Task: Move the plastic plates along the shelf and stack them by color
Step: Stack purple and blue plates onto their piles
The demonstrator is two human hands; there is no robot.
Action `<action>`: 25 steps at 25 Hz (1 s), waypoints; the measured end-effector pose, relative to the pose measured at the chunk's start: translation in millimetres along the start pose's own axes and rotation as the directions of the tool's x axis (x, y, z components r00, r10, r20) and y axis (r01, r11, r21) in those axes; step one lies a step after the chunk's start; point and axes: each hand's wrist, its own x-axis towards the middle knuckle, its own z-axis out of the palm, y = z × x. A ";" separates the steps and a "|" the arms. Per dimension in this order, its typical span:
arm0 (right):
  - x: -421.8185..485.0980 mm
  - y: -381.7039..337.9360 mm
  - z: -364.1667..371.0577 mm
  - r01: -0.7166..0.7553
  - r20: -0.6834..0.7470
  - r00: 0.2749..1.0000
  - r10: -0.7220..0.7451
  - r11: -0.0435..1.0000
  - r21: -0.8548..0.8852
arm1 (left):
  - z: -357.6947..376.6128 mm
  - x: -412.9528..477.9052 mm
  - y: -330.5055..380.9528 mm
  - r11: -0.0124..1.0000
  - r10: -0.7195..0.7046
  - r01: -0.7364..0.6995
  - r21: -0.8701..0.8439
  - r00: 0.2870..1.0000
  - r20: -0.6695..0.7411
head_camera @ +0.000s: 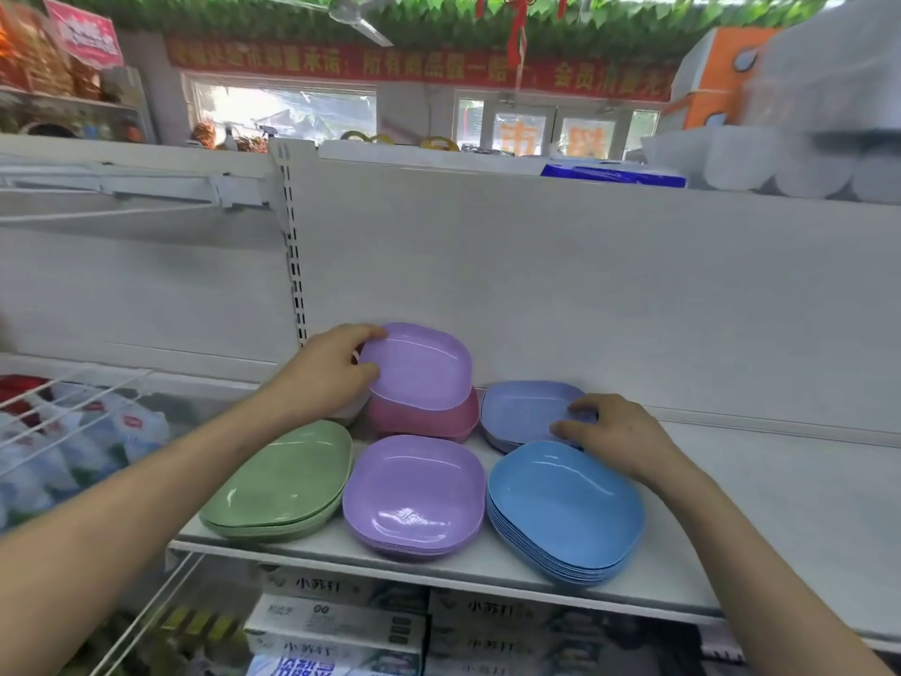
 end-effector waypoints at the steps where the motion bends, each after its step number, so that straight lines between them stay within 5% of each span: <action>1: 0.4 0.8 -0.6 -0.005 0.001 1.000 0.005 1.000 0.003 | 1.7 2.0 -0.1 1.000 0.000 0.000 0.008 1.000 0.008; 11: -7.2 -13.5 -19.8 0.113 -0.109 0.988 -0.111 0.993 0.016 | -7.9 -0.8 12.7 0.998 -0.031 0.032 0.053 0.999 -0.005; 19: -13.9 -37.8 -22.0 0.249 -0.214 0.949 -0.231 0.967 0.059 | -9.6 -69.4 28.1 0.979 -0.003 -0.064 0.194 0.946 0.325; 25: -17.1 -39.9 -9.6 0.231 -0.220 0.954 -0.205 0.968 0.102 | -16.5 -82.0 20.3 0.944 0.028 -0.145 0.295 0.930 0.368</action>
